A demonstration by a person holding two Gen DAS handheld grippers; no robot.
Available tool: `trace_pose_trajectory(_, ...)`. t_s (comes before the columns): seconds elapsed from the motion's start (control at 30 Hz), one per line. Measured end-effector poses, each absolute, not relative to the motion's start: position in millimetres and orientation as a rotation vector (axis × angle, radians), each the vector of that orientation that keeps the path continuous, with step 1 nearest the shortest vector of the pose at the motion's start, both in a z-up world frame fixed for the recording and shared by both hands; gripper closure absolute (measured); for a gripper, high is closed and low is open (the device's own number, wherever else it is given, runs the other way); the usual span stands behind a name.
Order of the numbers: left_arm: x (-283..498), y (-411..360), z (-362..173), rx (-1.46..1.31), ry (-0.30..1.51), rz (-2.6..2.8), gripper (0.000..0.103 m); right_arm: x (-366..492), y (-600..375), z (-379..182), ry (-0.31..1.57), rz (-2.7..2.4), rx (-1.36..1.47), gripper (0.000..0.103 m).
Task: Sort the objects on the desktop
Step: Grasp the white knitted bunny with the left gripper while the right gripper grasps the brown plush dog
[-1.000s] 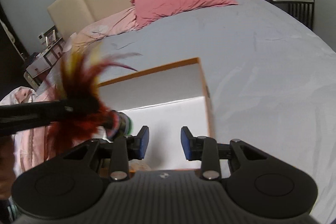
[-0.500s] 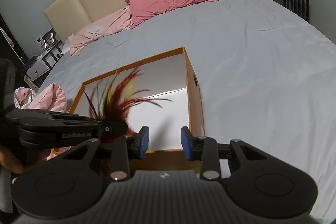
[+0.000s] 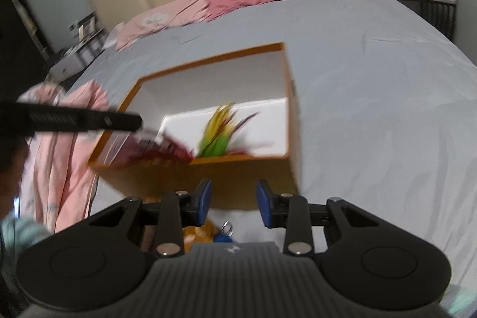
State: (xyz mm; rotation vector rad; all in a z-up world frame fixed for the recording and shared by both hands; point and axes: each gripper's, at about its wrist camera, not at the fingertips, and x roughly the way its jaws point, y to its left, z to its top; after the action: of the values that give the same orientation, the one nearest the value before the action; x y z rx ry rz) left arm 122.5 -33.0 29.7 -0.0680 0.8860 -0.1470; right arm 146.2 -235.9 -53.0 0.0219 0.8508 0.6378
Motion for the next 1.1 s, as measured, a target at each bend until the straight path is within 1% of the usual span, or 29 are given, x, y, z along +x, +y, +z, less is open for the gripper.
trace_pose_trajectory(0.03, 113.5, -29.7, 30.4, -0.077, 0.89, -0.135, 0.085, 141.8, -233.8, -55.3, 0.85, 0.654, 0.003, 0.067)
trace_pose_trajectory(0.17, 86.7, -14.9, 24.2, -0.106, 0.93, -0.06, 0.084, 126.0, -221.5, -64.1, 0.843, 0.725, -0.085, 0.067)
trace_pose_trajectory(0.23, 76.0, -2.9, 17.8, -0.122, 0.966, 0.004, 0.081, 120.4, -214.8, -69.0, 0.844, 0.769, -0.122, 0.066)
trace_pose_trajectory(0.3, 67.4, 9.5, 9.0, -0.14, 1.008, 0.072, 0.077, 118.8, -208.0, -74.1, 0.856, 0.797, -0.152, 0.062)
trace_pose_trajectory(0.33, 63.2, 15.4, 4.6, -0.148, 1.03, 0.096, 0.071, 119.2, -204.1, -76.7, 0.862, 0.806, -0.169, 0.059)
trace_pose_trajectory(0.37, 59.1, 20.5, -0.1, -0.153, 1.051, 0.108, 0.064, 119.7, -200.0, -79.0, 0.867, 0.817, -0.193, 0.058)
trace_pose_trajectory(0.4, 57.4, 24.3, -4.6, -0.155, 1.076, 0.113, 0.059, 121.0, -194.9, -81.1, 0.871, 0.825, -0.214, 0.058)
trace_pose_trajectory(0.43, 56.8, 26.9, -9.9, -0.152, 1.104, 0.111, 0.049, 122.3, -190.9, -83.2, 0.875, 0.836, -0.233, 0.057)
trace_pose_trajectory(0.53, 58.1, 34.0, -25.8, -0.142, 1.184, 0.077, 0.048, 127.7, -176.8, -88.8, 0.889, 0.88, -0.31, 0.056)
trace_pose_trajectory(0.6, 62.6, 37.6, -35.8, -0.134, 1.233, 0.062, 0.045, 130.9, -166.8, -90.8, 0.881, 0.912, -0.377, 0.055)
trace_pose_trajectory(0.63, 63.8, 39.9, -40.2, -0.132, 1.255, 0.06, 0.042, 132.6, -162.1, -91.6, 0.875, 0.925, -0.411, 0.051)
trace_pose_trajectory(0.7, 66.7, 44.9, -52.6, -0.136, 1.302, 0.06, 0.042, 136.9, -153.8, -94.3, 0.866, 0.962, -0.469, 0.045)
trace_pose_trajectory(0.77, 66.7, 46.8, -61.0, -0.159, 1.337, 0.044, 0.033, 140.6, -145.9, -98.8, 0.869, 0.988, -0.519, 0.042)
trace_pose_trajectory(0.83, 68.0, 47.8, -69.9, -0.188, 1.371, 0.011, 0.033, 145.5, -138.7, -106.2, 0.88, 1.004, -0.569, 0.04)
trace_pose_trajectory(0.9, 70.3, 48.2, -77.5, -0.204, 1.402, 0.0, 0.033, 153.0, -132.1, -116.0, 0.915, 1.012, -0.591, 0.04)
trace_pose_trajectory(1.1, 83.2, 44.9, -89.8, -0.197, 1.458, -0.014, 0.032, 168.7, -128.0, -139.5, 1.011, 1.059, -0.522, 0.04)
